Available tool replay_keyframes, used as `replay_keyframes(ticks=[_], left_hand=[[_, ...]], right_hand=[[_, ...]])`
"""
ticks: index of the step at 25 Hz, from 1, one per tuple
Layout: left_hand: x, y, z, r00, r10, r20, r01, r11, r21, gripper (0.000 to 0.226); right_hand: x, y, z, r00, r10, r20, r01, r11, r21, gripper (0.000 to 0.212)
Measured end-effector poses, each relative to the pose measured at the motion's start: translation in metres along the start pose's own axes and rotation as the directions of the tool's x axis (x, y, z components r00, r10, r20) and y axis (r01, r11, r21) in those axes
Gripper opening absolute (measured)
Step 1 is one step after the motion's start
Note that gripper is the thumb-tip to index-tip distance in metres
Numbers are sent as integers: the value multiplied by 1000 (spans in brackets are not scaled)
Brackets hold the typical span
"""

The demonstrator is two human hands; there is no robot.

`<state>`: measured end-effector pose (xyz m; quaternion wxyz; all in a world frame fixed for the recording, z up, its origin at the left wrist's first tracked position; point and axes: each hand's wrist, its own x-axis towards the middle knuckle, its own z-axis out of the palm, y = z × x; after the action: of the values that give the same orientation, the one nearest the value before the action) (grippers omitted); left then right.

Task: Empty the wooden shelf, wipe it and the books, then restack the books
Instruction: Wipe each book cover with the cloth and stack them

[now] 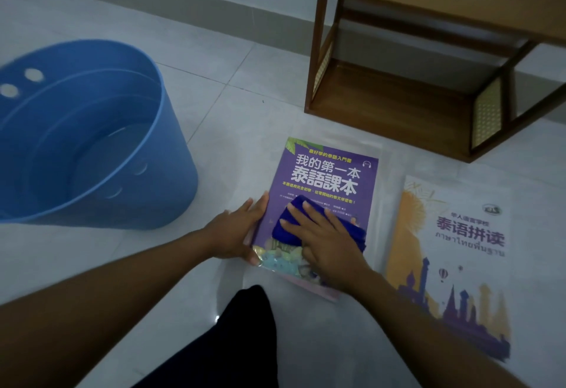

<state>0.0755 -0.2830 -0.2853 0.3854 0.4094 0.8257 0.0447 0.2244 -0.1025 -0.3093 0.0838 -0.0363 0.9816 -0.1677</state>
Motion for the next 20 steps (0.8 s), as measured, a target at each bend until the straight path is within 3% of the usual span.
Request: replay_keyframes(ticks=[2,4,7,9,11,14,17,20], left_hand=[[0,1,-2,1000,-18,9,18,1000,24,130],[0,3,-2,1000,-21,15,21,999,40,130],[-2,6,-4,1000,-20,20,19,999,27,128],[-4,7,-4,1000,-11,17,11,1000,5,126],[-4,6,-5,1000,-7,12,7,1000,-7,127],[-5,8,-5,1000,-8,10,8,1000,1,127],[-3,8,-5,1000,-11,13,11,1000,0,128],[-1,5,-5,999,-25,31,24,1000,3,130]], right_hand=[[0,-21,9,996,73,-58,-75,997,-32,59],[-15,-30,21,997,-65,-30,62,993,-97,59],[-36,10,7,931,-348,107,362,915,-178,59],[-33,37,-9,912,-373,171,398,906,-144,60],[-19,55,-22,960,-249,130,262,961,-93,59],[14,75,-39,997,77,20,-77,997,-33,56],[47,90,-52,938,343,-45,-340,938,74,53],[61,77,-52,884,466,-48,-462,884,76,56]])
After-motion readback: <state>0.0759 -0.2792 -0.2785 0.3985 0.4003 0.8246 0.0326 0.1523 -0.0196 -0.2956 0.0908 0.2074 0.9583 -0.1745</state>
